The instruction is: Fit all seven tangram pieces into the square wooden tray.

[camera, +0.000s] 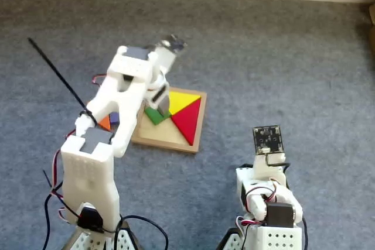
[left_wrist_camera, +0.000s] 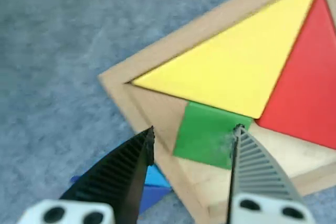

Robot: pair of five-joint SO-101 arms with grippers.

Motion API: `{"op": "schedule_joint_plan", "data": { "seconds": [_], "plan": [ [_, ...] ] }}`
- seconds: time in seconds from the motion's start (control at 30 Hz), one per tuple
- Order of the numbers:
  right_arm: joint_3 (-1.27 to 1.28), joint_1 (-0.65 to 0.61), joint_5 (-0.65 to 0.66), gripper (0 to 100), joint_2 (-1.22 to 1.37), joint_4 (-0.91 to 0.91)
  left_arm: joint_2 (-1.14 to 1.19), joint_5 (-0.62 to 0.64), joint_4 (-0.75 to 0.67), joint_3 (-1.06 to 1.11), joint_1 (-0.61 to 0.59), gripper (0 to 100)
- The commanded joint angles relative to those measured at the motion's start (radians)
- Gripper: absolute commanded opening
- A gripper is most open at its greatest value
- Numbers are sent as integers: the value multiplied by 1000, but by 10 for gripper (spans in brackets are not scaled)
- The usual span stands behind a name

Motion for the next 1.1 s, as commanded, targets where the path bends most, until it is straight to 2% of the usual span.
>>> {"op": "schedule_joint_plan", "data": {
  "seconds": [0.0, 0.23, 0.4, 0.47, 0.63, 0.9, 1.07],
  "plan": [
    [143, 12, 0, 16, 13, 8, -61, 41, 103, -143, -25, 238],
    [143, 12, 0, 16, 13, 8, -61, 44, 238, -248, -50, 238],
    [143, 12, 0, 16, 13, 8, -61, 49, 270, -259, -136, 238],
    [143, 12, 0, 16, 13, 8, -54, 95, 273, -257, -176, 238],
    [143, 12, 0, 16, 13, 8, -45, 195, 259, -255, -246, 241],
    [143, 12, 0, 16, 13, 8, 44, 292, 72, -108, -246, 242],
    [143, 12, 0, 16, 13, 8, 91, 295, 34, -101, -213, 242]
  ]
}}
